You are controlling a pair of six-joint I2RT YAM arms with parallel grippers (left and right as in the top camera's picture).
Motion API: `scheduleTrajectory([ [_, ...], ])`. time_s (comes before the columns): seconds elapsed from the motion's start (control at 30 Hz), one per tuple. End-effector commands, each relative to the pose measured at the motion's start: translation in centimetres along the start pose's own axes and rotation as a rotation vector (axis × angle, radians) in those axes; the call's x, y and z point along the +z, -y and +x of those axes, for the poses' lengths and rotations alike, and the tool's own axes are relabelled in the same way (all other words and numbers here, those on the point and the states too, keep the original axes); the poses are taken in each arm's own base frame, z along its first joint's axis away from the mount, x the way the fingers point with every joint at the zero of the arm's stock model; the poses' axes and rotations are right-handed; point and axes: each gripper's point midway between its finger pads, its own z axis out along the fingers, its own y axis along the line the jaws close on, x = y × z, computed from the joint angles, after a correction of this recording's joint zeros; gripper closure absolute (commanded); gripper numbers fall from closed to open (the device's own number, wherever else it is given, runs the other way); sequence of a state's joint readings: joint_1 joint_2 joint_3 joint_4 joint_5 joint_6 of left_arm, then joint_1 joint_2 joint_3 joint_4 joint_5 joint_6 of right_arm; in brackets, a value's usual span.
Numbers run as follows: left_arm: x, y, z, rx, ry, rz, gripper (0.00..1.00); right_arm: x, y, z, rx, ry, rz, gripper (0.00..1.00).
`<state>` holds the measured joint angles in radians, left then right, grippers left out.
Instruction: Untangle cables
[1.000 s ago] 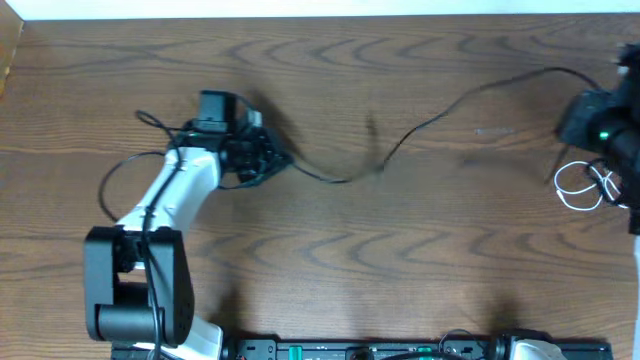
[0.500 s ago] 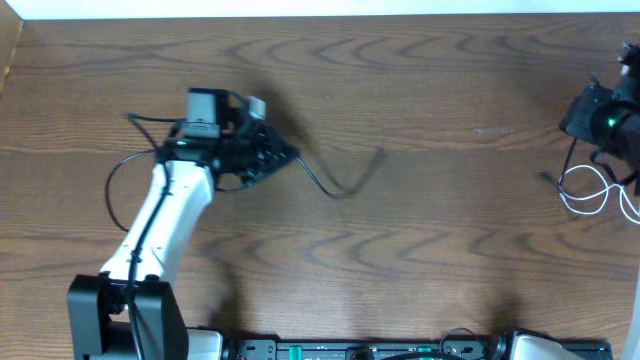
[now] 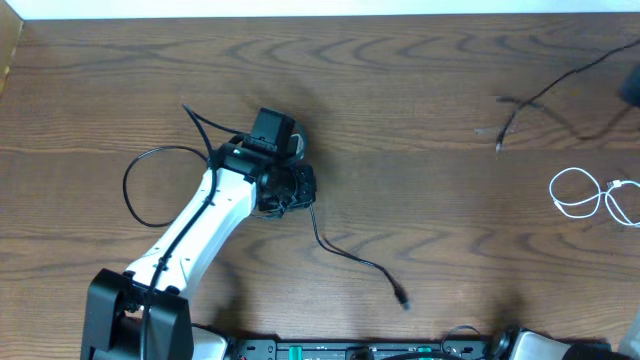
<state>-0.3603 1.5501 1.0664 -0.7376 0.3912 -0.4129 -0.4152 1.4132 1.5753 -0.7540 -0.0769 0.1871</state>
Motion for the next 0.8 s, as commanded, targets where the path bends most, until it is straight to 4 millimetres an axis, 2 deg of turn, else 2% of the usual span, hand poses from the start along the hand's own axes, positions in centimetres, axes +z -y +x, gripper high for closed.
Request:
scheduleTrajectory([
  [0.0,-0.1,-0.5,-0.1,0.029,0.019,-0.046,0.93,-0.8,4.6,-1.4,0.088,0.044,0.119,0.99],
  [0.17,0.0,-0.2,0.2,0.041,0.015,-0.045,0.92,-0.9,10.6,-0.1,0.232,0.004,0.26,0.99],
  [0.27,0.1,0.0,0.2,0.051,0.015,-0.042,0.92,0.2,11.3,0.8,0.264,-0.035,0.264,0.99],
  [0.3,0.1,0.2,0.2,0.056,0.017,-0.04,0.93,0.5,11.1,0.9,0.266,-0.045,0.25,0.97],
  [0.4,0.3,1.0,-0.1,0.082,0.038,-0.023,0.92,1.5,9.7,1.7,0.275,-0.092,0.163,0.58],
  [0.43,0.3,1.4,-0.3,0.108,0.048,-0.013,0.93,1.8,9.1,2.0,0.278,-0.108,0.125,0.54],
  [0.57,-0.3,4.0,-0.7,0.306,0.079,0.02,0.93,2.0,5.2,3.3,0.249,-0.192,-0.104,0.52],
  [0.67,-2.1,5.9,-2.0,0.371,0.133,0.002,0.93,1.4,3.3,4.7,0.223,-0.259,-0.2,0.51],
  [0.77,-4.7,9.0,-3.5,0.43,0.211,0.032,0.92,1.0,2.3,6.3,0.199,-0.327,-0.223,0.51],
])
